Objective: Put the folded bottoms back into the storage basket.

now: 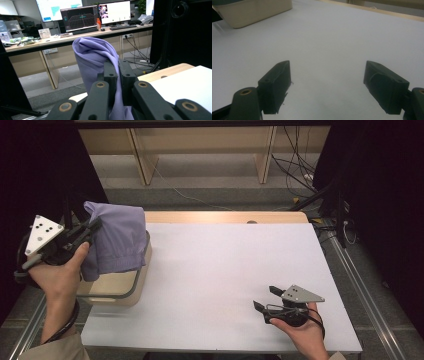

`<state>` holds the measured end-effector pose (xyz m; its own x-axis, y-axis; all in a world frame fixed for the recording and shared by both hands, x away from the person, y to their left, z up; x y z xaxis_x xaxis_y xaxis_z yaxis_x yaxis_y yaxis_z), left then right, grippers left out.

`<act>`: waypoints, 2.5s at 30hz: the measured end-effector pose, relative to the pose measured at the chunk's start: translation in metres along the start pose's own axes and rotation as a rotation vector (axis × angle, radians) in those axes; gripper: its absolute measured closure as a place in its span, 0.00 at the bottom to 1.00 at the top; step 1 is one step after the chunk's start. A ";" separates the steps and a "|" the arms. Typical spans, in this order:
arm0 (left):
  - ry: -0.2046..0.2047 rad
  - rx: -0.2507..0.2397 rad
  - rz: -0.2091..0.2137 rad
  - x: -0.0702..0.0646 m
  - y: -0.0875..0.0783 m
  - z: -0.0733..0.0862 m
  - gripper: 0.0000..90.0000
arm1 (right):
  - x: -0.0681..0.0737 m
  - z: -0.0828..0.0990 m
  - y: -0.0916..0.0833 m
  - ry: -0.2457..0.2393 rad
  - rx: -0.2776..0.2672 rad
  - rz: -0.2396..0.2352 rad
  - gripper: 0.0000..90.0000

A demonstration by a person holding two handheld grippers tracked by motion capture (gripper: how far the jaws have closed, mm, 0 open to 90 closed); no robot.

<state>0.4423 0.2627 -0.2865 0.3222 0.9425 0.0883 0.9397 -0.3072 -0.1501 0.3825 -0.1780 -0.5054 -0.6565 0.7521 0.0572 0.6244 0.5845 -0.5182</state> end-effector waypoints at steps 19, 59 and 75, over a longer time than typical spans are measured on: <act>0.014 0.000 -0.022 0.005 -0.004 -0.002 0.95 | 0.000 0.000 0.000 0.001 0.002 -0.001 0.25; 0.039 0.102 -0.006 0.008 0.002 0.014 0.95 | 0.000 0.000 0.000 -0.001 -0.001 -0.001 0.25; 0.044 0.139 0.000 0.010 0.006 0.022 0.95 | 0.000 0.000 0.000 0.000 -0.002 0.000 0.25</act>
<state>0.4486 0.2737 -0.3082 0.3300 0.9348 0.1310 0.9158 -0.2834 -0.2846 0.3824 -0.1780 -0.5049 -0.6563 0.7523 0.0572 0.6255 0.5849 -0.5163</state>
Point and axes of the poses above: each handheld gripper's, and its own axes: y roughly forward along the jaws, z roughly out of its underside, x roughly to its left, the point moved 10 cm from there along y, roughly forward along the jaws, and after that the axes turned 4 degrees about x, right-handed, at the moved point
